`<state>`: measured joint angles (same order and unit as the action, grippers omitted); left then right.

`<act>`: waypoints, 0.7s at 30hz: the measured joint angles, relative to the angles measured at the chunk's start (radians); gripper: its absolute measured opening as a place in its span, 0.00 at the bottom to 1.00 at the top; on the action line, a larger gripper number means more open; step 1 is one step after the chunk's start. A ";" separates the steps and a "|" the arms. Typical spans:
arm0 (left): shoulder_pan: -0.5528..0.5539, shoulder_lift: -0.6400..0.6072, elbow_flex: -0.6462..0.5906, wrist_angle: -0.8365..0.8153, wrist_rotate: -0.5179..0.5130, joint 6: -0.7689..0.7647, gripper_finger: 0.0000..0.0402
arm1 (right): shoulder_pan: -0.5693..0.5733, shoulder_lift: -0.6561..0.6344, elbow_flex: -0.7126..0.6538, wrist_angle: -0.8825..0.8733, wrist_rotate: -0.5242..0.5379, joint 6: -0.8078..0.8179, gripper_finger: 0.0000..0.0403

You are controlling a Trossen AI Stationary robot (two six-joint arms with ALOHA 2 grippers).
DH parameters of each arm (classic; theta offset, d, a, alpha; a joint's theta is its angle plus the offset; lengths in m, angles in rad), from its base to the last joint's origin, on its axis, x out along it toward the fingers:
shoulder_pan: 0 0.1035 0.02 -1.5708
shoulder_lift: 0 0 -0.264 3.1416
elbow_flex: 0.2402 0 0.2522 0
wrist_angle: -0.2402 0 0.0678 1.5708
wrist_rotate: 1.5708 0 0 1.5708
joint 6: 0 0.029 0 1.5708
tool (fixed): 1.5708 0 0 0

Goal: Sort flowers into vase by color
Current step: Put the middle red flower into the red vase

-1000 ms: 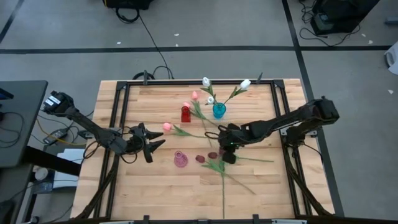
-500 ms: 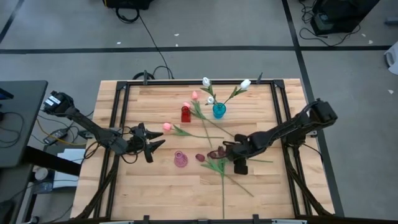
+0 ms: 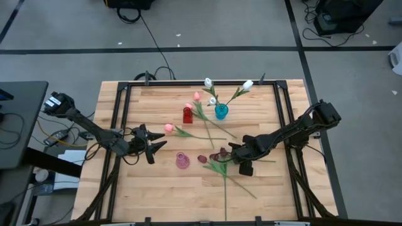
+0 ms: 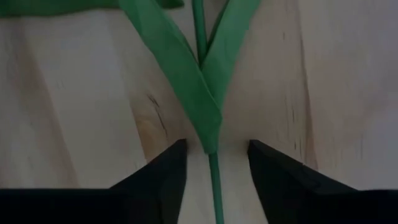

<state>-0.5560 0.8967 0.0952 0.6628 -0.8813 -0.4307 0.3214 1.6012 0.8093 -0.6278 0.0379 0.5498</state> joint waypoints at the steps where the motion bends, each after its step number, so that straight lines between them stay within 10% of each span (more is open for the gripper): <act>1: 0.000 0.000 0.000 0.003 0.000 0.000 0.47 | 0.000 0.000 0.000 0.004 -0.001 -0.001 0.39; 8: 0.000 0.000 0.000 0.041 0.017 0.033 0.47 | -0.015 0.000 0.008 0.019 -0.005 -0.045 0.05; 21: 0.057 -0.003 0.000 0.199 -0.010 0.185 0.47 | -0.111 -0.101 0.091 0.208 0.420 -0.081 0.02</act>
<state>-0.4989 0.8932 0.0956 0.8619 -0.8909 -0.2458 0.2104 1.4999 0.9001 -0.4198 0.4576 0.4687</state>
